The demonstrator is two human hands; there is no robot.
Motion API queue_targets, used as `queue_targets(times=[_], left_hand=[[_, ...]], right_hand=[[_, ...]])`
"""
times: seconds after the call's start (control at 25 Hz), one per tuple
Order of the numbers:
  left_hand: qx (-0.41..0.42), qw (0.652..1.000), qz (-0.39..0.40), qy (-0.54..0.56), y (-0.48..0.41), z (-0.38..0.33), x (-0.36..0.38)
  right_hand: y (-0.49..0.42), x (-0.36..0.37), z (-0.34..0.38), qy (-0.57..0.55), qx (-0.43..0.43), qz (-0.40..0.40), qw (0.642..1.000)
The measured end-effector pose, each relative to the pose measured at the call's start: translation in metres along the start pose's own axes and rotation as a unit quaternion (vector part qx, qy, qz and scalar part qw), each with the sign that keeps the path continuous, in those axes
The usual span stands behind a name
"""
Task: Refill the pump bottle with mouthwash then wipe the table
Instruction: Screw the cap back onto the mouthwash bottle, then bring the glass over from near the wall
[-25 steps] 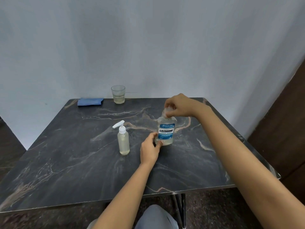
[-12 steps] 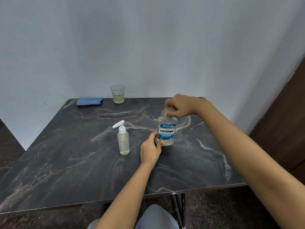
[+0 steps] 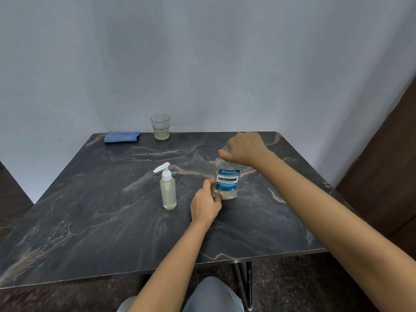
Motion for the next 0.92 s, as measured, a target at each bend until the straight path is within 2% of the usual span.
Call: queue_targets(times=[0.28,0.52,0.64,0.72,0.8,0.92], left_hand=[[-0.003,1.000,-0.004,-0.001,0.002,-0.001,-0.001],[-0.038,0.998,0.039,0.038,0.004,-0.007,-0.005],[-0.027,0.997,0.036,0.064,0.015,-0.015,-0.016],[0.001,0.996,0.024,0.092,0.028,-0.017,-0.028],[0.028,0.992,0.007,0.126,0.044,-0.011,-0.050],[0.036,0.986,-0.058,0.155,0.068,0.015,-0.097]], right_hand=[[0.010,0.009,-0.002,-0.055,0.101,0.019,0.993],[0.020,0.007,-0.001,-0.072,0.126,0.047,0.988],[0.029,-0.007,-0.008,-0.072,0.168,0.057,0.981],[0.036,-0.025,-0.012,-0.064,0.212,0.024,0.975],[0.043,-0.045,-0.004,-0.087,0.235,-0.048,0.967],[0.056,-0.052,0.030,-0.258,0.228,-0.106,0.933]])
Point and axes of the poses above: each hand's wrist, its own y-axis away from the middle knuckle, its own x-axis out of the palm, z = x × y, the point moved 7 cm from there along -y, towards the middle knuckle, and after that the axes turned 15 degrees about y, right-handed, at the moved point
